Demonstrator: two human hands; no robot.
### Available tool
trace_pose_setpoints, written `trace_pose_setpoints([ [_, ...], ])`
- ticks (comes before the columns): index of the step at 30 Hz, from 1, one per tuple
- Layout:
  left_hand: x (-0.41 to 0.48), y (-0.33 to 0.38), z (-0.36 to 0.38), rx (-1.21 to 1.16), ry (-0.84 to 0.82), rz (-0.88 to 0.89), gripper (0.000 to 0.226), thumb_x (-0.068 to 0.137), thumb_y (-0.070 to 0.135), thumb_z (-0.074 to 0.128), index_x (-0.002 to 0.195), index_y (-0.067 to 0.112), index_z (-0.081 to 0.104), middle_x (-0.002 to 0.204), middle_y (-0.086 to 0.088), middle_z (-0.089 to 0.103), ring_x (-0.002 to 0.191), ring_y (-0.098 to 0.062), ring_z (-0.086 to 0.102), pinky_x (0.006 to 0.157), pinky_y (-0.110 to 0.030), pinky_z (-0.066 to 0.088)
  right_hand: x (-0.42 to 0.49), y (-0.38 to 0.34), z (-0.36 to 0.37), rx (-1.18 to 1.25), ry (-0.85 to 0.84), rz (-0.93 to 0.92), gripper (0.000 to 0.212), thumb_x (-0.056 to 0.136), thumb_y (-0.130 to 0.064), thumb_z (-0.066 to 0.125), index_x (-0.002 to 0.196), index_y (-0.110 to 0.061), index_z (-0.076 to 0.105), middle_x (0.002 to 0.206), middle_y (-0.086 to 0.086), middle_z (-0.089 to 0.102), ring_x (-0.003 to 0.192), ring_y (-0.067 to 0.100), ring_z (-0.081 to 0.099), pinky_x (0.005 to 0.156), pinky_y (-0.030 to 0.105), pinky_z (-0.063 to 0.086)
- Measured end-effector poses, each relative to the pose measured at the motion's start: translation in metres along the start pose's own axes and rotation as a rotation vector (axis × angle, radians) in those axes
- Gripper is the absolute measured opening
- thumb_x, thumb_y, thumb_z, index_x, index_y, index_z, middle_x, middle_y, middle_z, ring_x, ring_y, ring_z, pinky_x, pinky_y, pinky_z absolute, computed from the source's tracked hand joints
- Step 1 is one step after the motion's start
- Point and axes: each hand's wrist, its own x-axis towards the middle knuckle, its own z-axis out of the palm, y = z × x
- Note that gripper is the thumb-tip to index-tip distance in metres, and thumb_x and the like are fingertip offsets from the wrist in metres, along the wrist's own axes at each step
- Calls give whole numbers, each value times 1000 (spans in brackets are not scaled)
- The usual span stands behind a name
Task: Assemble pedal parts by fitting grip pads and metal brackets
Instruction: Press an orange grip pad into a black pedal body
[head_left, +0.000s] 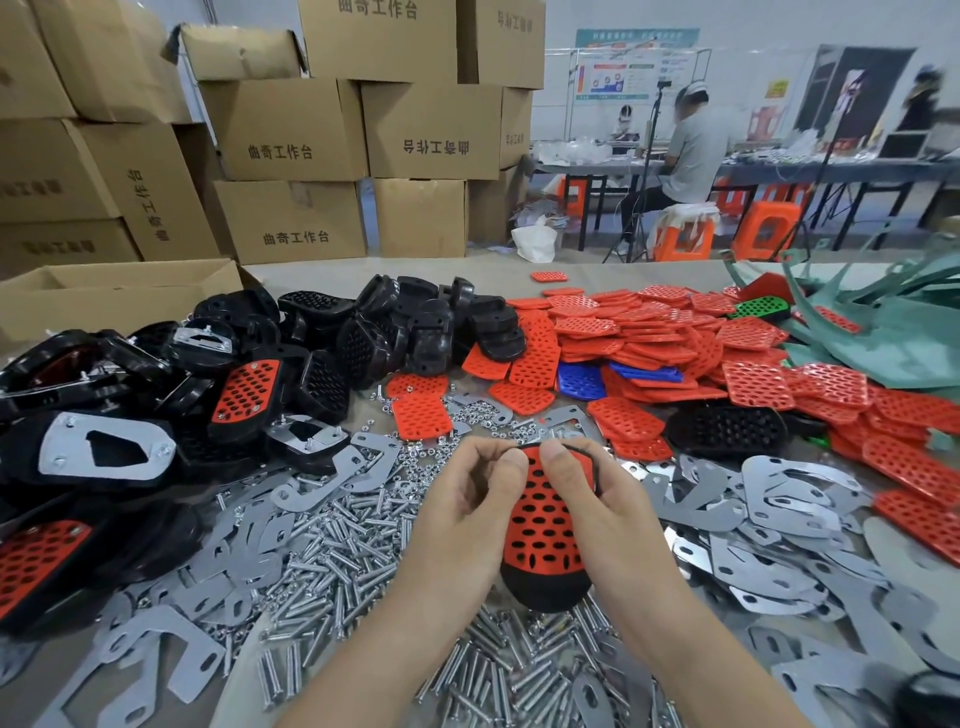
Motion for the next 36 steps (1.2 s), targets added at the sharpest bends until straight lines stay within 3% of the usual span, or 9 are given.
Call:
trace_pose_setpoints([
  [3, 1, -1, -1, 21, 0, 41, 25, 88, 54, 58, 93, 31, 66, 94, -13, 64, 81, -11, 63, 78, -36, 56, 0, 1, -1, -23, -1, -25, 32, 88, -65, 67, 95, -34, 73, 92, -4, 77, 80, 10, 75, 66, 16, 55],
  [10, 1, -6, 6, -61, 0, 35, 27, 87, 51, 59, 107, 38, 71, 106, 13, 75, 100, -2, 70, 80, -11, 52, 6, 7, -2, 24, 101, -43, 36, 85, -70, 67, 95, -37, 73, 94, -7, 77, 85, 7, 73, 69, 18, 56],
  [15, 0, -11, 9, 66, -47, 45, 41, 90, 52, 65, 128, 37, 58, 117, 21, 69, 110, 3, 65, 88, -16, 52, 11, 9, -4, 274, 179, 109, 50, 69, -63, 70, 99, -24, 76, 101, 12, 78, 91, 26, 75, 90, 51, 60],
  [17, 0, -13, 9, 68, -34, 26, 45, 84, 55, 69, 124, 37, 58, 116, 19, 70, 107, 0, 67, 85, -19, 55, 11, 9, -6, 333, 181, 128, 59, 69, -60, 70, 110, -17, 74, 103, 16, 77, 91, 29, 75, 91, 53, 59],
  [21, 1, -12, 6, 67, -44, 3, 41, 82, 53, 70, 114, 28, 63, 104, 9, 75, 98, -10, 72, 85, -31, 59, 12, 6, -7, 355, 133, 98, 60, 71, -54, 72, 116, -14, 72, 109, 16, 78, 96, 30, 77, 84, 44, 64],
  [26, 4, -9, -1, 67, 84, 35, 10, 97, 26, 61, 107, 24, 65, 98, 10, 76, 91, -7, 72, 76, -20, 56, 10, 12, -2, 196, -27, 46, 44, 78, -38, 76, 117, -19, 72, 115, 7, 78, 109, 23, 74, 95, 40, 59],
  [29, 4, -7, -4, 55, 117, 13, 11, 101, 18, 57, 106, 24, 65, 99, 9, 75, 91, -4, 71, 73, -14, 53, 5, 15, 2, 39, -41, 41, 29, 86, -38, 68, 108, -23, 79, 106, 4, 80, 102, 21, 76, 92, 34, 59],
  [32, 3, -4, -5, 30, 87, -15, 11, 100, 24, 59, 106, 26, 68, 100, 8, 76, 90, -4, 72, 70, -11, 52, 3, 11, 1, -91, -12, 10, 16, 97, -27, 65, 99, -25, 81, 96, 0, 81, 94, 16, 77, 83, 24, 59],
  [36, 4, -2, -2, 33, 48, -20, 22, 95, 38, 59, 111, 29, 71, 98, 11, 78, 90, -4, 73, 71, -13, 54, 1, 8, 1, -194, -15, 40, 17, 101, -16, 64, 97, -24, 79, 94, -2, 81, 93, 16, 76, 85, 27, 58],
])
